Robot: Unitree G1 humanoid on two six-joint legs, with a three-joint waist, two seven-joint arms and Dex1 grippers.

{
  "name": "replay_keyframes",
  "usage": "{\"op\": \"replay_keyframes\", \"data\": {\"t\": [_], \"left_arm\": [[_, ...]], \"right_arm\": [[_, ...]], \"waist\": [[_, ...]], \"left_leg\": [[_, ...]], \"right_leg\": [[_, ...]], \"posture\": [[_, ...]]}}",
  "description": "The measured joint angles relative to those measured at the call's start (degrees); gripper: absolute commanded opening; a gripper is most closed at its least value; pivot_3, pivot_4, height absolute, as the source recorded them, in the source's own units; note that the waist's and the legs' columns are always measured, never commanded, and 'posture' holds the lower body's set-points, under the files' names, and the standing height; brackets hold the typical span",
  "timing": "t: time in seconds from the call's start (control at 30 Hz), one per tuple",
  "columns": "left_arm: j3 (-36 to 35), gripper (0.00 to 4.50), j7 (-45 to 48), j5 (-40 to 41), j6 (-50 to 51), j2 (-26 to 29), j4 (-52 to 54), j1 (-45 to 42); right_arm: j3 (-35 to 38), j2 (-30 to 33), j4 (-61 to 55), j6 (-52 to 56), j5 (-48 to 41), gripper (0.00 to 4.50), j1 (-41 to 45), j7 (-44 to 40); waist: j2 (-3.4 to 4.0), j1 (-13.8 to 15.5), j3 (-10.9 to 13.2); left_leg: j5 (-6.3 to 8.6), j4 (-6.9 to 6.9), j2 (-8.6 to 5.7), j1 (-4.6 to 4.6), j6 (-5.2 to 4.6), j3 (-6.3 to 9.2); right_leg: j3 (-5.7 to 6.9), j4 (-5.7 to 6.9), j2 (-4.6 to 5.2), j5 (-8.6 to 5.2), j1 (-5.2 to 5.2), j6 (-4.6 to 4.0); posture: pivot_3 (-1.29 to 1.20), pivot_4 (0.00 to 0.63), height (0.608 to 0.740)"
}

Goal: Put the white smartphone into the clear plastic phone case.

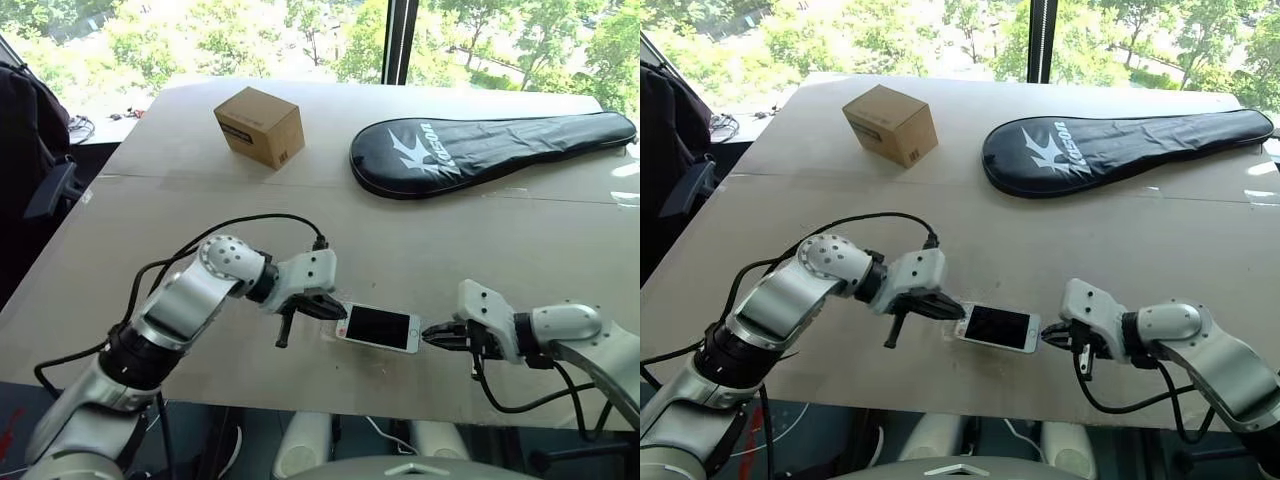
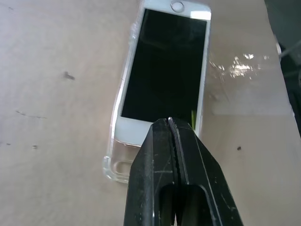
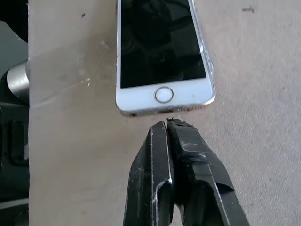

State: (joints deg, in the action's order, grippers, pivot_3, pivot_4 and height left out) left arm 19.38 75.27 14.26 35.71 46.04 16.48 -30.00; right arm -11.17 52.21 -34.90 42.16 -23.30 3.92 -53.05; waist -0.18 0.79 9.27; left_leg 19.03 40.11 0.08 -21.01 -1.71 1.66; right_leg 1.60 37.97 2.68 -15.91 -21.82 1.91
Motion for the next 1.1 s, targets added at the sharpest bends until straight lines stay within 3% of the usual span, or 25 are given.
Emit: {"op": "replay_keyframes", "data": {"t": [0.27,0.47,0.7,0.87,1.1], "left_arm": [[0.64,0.00,3.78,-3.08,-4.88,7.12,-5.55,1.72],[3.22,0.00,3.86,-5.15,-5.53,6.72,-5.38,3.43],[3.90,0.00,-0.18,-6.76,-7.85,-4.56,-8.24,2.60],[3.92,0.00,-1.29,-7.15,-6.41,-8.24,-9.86,1.51],[4.68,0.00,-0.53,-7.59,-8.71,-9.34,-11.74,0.67]], "right_arm": [[0.80,0.70,0.09,-0.01,-0.01,0.03,-0.56,-0.34],[0.80,0.69,0.06,0.12,-0.21,0.03,-0.54,-0.33],[0.04,-0.17,0.50,0.61,0.50,0.03,0.21,-0.17],[-0.27,-0.51,3.30,0.79,2.14,0.03,1.60,-0.02],[0.45,-0.49,5.30,-1.10,3.81,0.03,1.91,0.04]], "waist": [[0.02,-0.46,0.02],[0.00,0.16,0.03],[0.06,0.46,-0.02],[0.05,0.11,-0.03],[0.06,0.21,-0.03]], "left_leg": [[0.00,-0.03,0.00,0.03,0.00,-0.01],[0.01,-0.02,0.00,0.01,-0.01,0.03],[0.01,0.11,-0.12,0.01,-0.02,0.06],[0.00,0.12,-0.12,0.04,-0.02,0.06],[0.00,0.11,-0.13,0.04,-0.01,0.07]], "right_leg": [[-0.08,0.00,0.00,0.00,-0.03,0.00],[-0.04,0.00,0.00,0.00,-0.01,0.00],[-0.01,0.02,0.02,0.02,0.06,0.04],[-0.03,0.07,0.01,0.03,0.07,0.05],[-0.02,0.04,0.13,0.03,0.08,0.05]], "posture": [[0.00,0.150,0.740],[0.00,0.150,0.740],[0.00,0.150,0.740],[0.00,0.150,0.740],[0.00,0.150,0.740]]}}
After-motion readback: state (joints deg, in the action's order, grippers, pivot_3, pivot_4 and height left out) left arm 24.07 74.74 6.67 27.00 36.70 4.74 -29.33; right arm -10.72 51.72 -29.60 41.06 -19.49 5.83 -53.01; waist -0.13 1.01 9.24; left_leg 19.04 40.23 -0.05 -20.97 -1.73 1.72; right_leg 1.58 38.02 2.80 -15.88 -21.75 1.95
